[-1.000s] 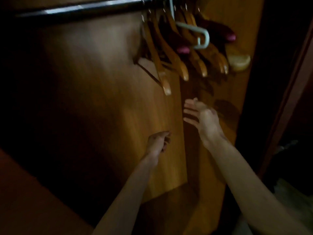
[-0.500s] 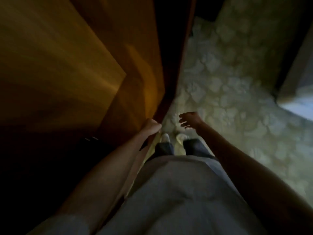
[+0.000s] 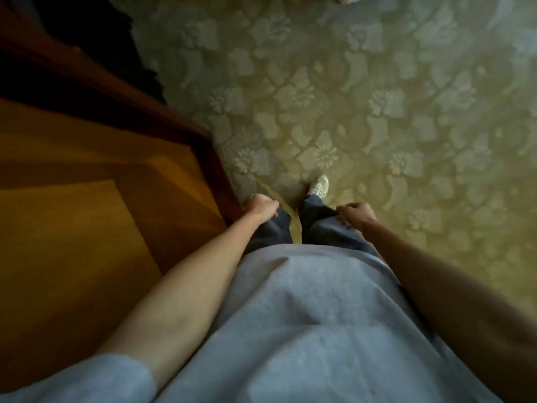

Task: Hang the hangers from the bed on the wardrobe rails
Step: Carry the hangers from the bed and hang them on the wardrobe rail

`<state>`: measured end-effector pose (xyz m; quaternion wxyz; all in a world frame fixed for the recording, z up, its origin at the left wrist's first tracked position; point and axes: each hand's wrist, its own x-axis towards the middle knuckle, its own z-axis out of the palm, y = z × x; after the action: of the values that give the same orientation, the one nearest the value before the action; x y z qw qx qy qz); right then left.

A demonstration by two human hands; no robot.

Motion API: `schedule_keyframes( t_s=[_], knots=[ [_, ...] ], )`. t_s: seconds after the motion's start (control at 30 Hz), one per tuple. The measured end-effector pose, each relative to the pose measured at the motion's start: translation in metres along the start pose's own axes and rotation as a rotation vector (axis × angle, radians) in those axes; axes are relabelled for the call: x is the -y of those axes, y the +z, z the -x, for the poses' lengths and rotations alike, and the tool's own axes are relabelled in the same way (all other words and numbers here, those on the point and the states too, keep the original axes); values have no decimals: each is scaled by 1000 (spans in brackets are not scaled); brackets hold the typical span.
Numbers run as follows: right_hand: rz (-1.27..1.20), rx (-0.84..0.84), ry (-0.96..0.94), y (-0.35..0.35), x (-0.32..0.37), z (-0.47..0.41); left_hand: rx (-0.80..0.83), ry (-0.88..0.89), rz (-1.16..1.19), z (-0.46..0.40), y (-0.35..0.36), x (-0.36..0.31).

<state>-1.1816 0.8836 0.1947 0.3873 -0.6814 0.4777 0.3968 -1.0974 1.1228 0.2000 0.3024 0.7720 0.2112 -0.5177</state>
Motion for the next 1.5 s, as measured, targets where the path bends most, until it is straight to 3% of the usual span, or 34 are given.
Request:
schedule_keyframes(
  t_s=[0.3,0.5,0.7,0.93,1.17,1.3,1.5],
  knots=[
    [-425,-22,223,-55,-89,-18,108,129,-314,-14,64,-148],
    [-616,-47,212,-119,-93,-48,80,210,-477,-29,88,-227],
    [-703,-45,8,-210,0,-96,-109,78,-421,-53,50,-257],
    [-773,-57,-137,-329,131,-159,-52,-77,-496,-99,3,-315],
    [-655,-102,113,-419,168,-207,-86,54,-403,-151,-2,-521],
    [-645,-114,235,-465,169,-227,-7,213,-320,-180,21,-669],
    [-743,-142,360,-533,175,-248,74,370,-381,-202,78,-856]
  ],
)
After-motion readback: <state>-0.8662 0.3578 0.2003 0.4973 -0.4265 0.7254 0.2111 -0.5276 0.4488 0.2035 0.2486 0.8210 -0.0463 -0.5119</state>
